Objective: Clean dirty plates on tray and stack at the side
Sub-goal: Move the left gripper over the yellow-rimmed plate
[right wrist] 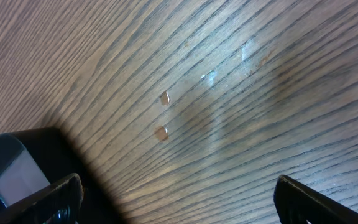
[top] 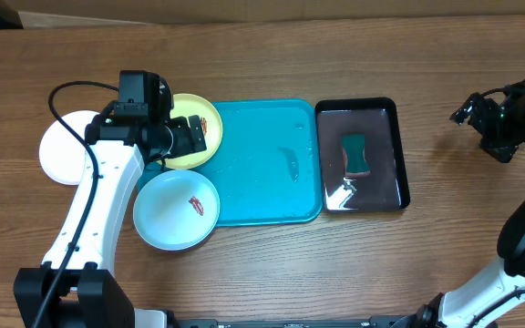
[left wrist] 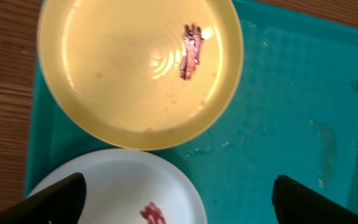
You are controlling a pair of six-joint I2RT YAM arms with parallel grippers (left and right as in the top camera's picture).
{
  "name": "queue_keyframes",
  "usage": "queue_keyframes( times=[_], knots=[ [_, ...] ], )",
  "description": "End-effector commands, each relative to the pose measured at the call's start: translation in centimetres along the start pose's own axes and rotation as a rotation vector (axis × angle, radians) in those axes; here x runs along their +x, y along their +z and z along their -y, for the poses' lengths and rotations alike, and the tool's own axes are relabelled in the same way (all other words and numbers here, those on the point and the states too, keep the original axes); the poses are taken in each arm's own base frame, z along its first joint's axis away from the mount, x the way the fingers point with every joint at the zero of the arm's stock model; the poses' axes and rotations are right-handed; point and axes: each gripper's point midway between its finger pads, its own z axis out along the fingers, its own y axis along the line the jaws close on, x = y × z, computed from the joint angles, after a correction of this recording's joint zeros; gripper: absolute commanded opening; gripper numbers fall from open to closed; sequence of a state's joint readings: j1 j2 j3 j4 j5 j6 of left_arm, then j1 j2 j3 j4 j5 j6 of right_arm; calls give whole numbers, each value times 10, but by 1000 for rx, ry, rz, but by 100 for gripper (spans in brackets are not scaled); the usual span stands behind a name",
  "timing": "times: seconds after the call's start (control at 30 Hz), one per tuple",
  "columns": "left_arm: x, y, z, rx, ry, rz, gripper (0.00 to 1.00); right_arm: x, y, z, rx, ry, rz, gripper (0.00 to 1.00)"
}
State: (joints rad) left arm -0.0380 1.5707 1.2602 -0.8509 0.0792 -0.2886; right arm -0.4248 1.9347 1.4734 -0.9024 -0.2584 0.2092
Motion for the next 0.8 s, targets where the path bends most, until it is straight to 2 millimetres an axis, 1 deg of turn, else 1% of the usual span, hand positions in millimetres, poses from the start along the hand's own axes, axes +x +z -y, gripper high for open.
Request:
queue_keyframes(
  times=[0.0, 0.07, 0.13, 0.2, 0.3, 0.37, 0.47, 0.5, 0.57, 0.63, 0.67, 0.73, 0.77],
  knots=[
    [-16, -7, -19, -118, -7, 72, 100, -9, -8, -5, -13, -3, 30, 100],
    [-19, -8, -26, -155, -11, 88, 99, -9, -8, -5, -13, -3, 30, 100],
    [-22, -8, -34, -177, -23, 94, 96, -9, -8, -5, -13, -3, 30, 100],
    [-24, -6, -42, -187, -44, 96, 90, -9, -8, -5, -13, -3, 30, 100],
    [-29, -2, -58, -204, -83, 98, 83, -9, -8, -5, -13, -3, 30, 100],
    [-31, 1, -71, -218, -113, 93, 82, -9, -8, -5, -13, -3, 30, 100],
    [-31, 10, -89, -227, -158, 72, 80, -9, -8, -5, -13, -3, 30, 100],
    [-31, 17, -94, -216, -177, 58, 78, -9, -8, -5, -13, -3, 30, 100],
    [-32, 29, -96, -180, -195, 40, 72, -9, -8, -5, -13, -3, 30, 100],
    [-32, 42, -93, -135, -205, 24, 68, -9, -8, -5, -13, -3, 30, 100],
    [-32, 48, -91, -116, -206, 14, 64, -9, -8, -5, -13, -3, 30, 100],
    [-32, 60, -90, -104, -207, 2, 58, -9, -8, -5, -13, -3, 30, 100],
    [-32, 65, -90, -104, -206, -3, 57, -9, -8, -5, -13, -3, 30, 100]
  ],
)
